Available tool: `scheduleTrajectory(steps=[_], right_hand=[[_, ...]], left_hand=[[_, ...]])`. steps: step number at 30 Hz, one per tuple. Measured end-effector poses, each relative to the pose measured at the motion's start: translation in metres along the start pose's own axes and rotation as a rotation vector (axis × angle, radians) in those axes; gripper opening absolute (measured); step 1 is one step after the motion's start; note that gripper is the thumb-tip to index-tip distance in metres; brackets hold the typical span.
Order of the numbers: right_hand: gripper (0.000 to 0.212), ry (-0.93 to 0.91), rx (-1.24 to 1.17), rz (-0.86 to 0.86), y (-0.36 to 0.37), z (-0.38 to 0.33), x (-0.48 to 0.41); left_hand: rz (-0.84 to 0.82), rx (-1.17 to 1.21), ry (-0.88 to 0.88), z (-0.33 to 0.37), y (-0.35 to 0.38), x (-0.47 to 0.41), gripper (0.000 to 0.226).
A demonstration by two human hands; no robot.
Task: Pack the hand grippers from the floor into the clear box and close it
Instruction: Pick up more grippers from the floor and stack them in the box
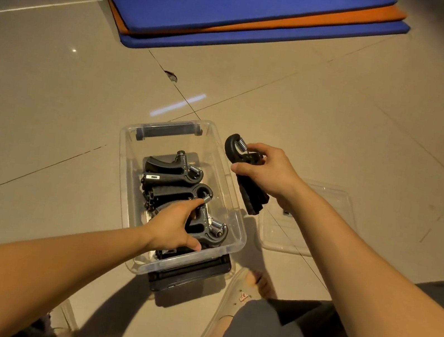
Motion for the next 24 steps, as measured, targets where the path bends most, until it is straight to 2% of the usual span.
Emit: scheduleTrajectory(steps=[6, 10, 14, 19, 24], right_hand=[[0.070, 0.010, -0.003, -0.014, 0.005, -0.003, 0.000], [0.069, 0.019, 0.001, -0.020, 0.007, -0.002, 0.001], [0.069, 0.022, 0.009, -0.024, 0.008, -0.002, 0.002], [0.068, 0.034, 0.005, -0.023, 0.010, -0.001, 0.003], [0.068, 0.033, 0.018, -0.023, 0.009, -0.001, 0.002]], left_hand=[[-0.005, -0.150, 0.087, 0.004, 0.004, -0.007, 0.115], [-0.034, -0.107, 0.101, 0.003, 0.009, -0.006, 0.111], [-0.096, 0.027, 0.036, -0.004, 0.015, -0.006, 0.104], [-0.124, 0.049, 0.015, -0.008, 0.015, -0.010, 0.099], [-0.074, -0.229, 0.032, -0.016, 0.011, -0.011, 0.099]])
Point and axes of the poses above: each hand's wrist, its own x-axis away from the middle knuckle, its own y-axis out of the palm, z = x × y, the point moved 10 cm from there along -x, towards the middle knuckle, and after that the axes turned 6 degrees about z, right-handed, at the moved point
